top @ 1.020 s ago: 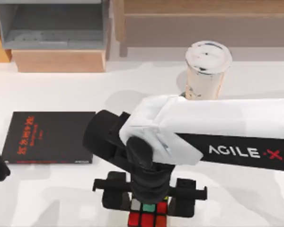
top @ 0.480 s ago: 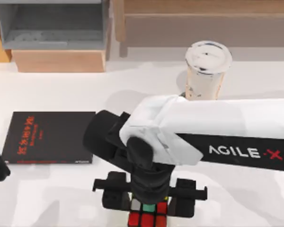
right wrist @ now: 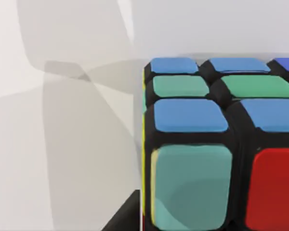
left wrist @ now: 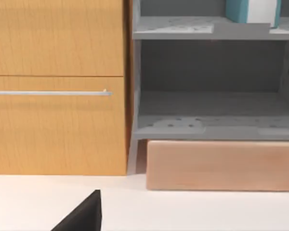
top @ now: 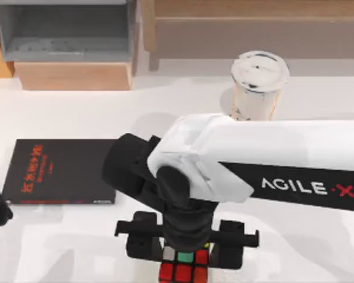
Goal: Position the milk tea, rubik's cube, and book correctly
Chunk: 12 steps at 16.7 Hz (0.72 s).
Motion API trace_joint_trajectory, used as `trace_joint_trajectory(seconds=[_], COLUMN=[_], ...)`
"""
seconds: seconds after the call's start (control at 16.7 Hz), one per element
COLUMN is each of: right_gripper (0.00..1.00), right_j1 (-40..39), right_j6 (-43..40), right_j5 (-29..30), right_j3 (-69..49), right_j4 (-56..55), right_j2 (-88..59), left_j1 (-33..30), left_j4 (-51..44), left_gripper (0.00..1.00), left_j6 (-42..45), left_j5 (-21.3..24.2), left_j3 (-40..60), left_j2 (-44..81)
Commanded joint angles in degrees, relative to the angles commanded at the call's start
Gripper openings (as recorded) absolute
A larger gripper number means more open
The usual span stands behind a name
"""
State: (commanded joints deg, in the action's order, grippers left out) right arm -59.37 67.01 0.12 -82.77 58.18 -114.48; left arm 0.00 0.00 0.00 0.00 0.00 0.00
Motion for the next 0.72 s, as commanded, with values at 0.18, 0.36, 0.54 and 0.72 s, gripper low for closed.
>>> trace_joint_trajectory(seconds=[0.18, 0.36, 0.54, 0.72], right_gripper=[0.00, 0.00, 0.00, 0.00], right_j1=[0.04, 0.04, 0.08, 3.71], right_j6=[-0.05, -0.12, -0.09, -3.62], right_j5=[-0.03, -0.05, -0.12, -2.88], right_j3=[-2.34, -3.03, -2.89, -4.21], right_j4=[3.43, 4.37, 4.14, 0.58], right_j2=[1.03, 1.41, 1.19, 3.78], left_j1=[0.00, 0.00, 0.00, 0.00], left_j4=[0.00, 0.00, 0.00, 0.00], left_gripper=[1.00, 1.00, 1.00, 1.00], left_j6=[0.00, 0.00, 0.00, 0.00], left_j5=[0.00, 0.00, 0.00, 0.00], left_j3=[0.00, 0.00, 0.00, 0.00], left_j2=[0.00, 0.00, 0.00, 0.00])
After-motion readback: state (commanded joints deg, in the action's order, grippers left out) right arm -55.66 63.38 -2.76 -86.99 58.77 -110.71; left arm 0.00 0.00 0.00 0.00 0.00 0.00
